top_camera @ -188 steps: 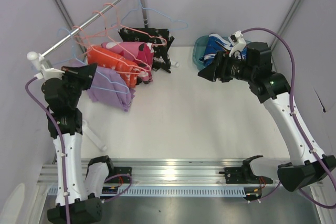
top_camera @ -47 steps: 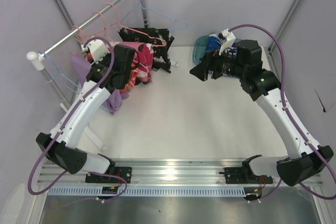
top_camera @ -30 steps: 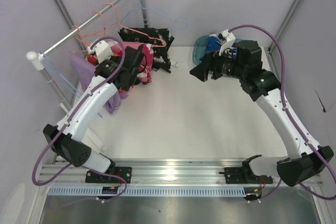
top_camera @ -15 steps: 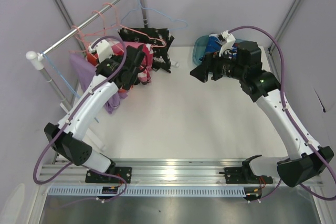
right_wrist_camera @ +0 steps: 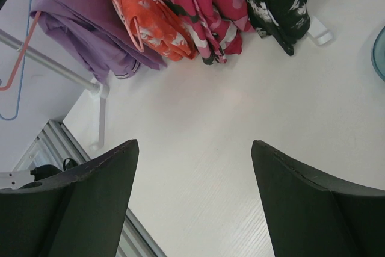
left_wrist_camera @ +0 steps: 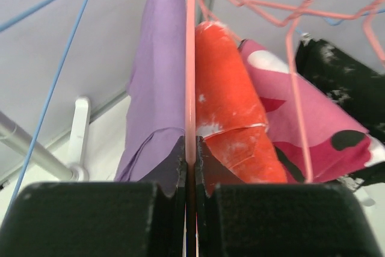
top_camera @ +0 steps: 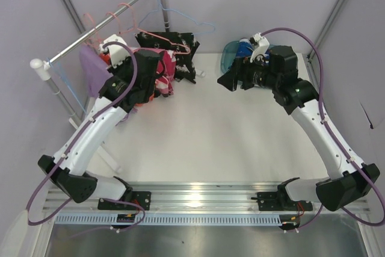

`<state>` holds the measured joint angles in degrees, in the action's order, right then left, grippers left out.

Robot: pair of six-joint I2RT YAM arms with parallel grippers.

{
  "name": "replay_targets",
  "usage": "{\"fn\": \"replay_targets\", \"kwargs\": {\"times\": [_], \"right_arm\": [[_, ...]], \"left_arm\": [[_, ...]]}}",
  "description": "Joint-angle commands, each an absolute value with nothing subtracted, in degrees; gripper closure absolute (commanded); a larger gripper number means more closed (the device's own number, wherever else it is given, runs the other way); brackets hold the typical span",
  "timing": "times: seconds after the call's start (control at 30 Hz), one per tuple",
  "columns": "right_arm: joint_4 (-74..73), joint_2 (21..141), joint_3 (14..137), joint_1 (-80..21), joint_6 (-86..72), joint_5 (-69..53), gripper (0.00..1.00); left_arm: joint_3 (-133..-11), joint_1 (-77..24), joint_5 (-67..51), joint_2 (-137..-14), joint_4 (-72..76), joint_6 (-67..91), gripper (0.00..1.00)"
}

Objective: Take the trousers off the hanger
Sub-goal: Grab a hanger with trousers on it with the left arm

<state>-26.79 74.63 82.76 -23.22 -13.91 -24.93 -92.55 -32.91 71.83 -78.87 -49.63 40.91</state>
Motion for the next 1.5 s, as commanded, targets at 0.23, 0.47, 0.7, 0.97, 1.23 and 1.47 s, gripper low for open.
{"fn": "replay_targets", "kwargs": {"times": [0.23, 0.47, 0.7, 0.97, 1.23, 1.47], "right_arm": [[-24.87, 72.51, 84.55, -20.92, -17.74, -19.86, 0.18], [-25.22, 71.02, 83.93, -16.96, -21.80, -21.09, 0.19], [-25.58, 65.31, 80.86, -16.96, -21.80, -17.41, 0.19], [-28.74, 61.79, 77.97, -16.96, -22.06, -16.35, 0.19], [-28.91, 59.07, 74.27, -16.96, -22.94, -15.65, 0.19], [-27.16, 58.62, 70.23, -16.96, -23.29, -16.17, 0.18]], "left_arm": [[-85.98, -40.07, 84.63, -69.27, -3.73, -0.76, 1.00], [-82.10, -47.27, 89.11, -67.24, 6.06, -8.52, 1.00], [-72.68, -51.76, 92.11, -63.63, 33.66, -27.85, 1.00], [-68.20, -55.37, 95.36, -69.60, 98.28, -82.87, 1.00], [-70.58, -60.29, 95.19, -71.45, 98.96, -86.40, 1.00], [-72.77, -67.75, 95.27, -71.89, 99.05, -87.36, 1.00]]}}
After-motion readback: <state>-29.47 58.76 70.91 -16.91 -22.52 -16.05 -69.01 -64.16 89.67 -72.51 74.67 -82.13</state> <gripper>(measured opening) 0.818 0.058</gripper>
